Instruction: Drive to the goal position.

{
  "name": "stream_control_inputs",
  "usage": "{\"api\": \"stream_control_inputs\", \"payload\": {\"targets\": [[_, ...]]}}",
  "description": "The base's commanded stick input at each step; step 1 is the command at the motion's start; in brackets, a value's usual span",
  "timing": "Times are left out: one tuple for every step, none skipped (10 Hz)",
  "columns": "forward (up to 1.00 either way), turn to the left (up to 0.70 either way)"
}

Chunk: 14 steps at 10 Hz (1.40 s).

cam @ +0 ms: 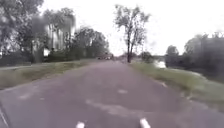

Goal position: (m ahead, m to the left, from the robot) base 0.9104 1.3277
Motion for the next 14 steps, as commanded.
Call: {"api": "stream_control_inputs", "payload": {"targets": [[0.70,0.00],[0.70,0.00],[0.70,0.00],[0.70,0.00],[0.70,0.00],[0.70,0.00],[0.70,0.00],[0.70,0.00],[0.70,0.00],[0.70,0.00],[0.70,0.00],[0.70,0.00],[0.70,0.00],[0.70,0.00]]}}
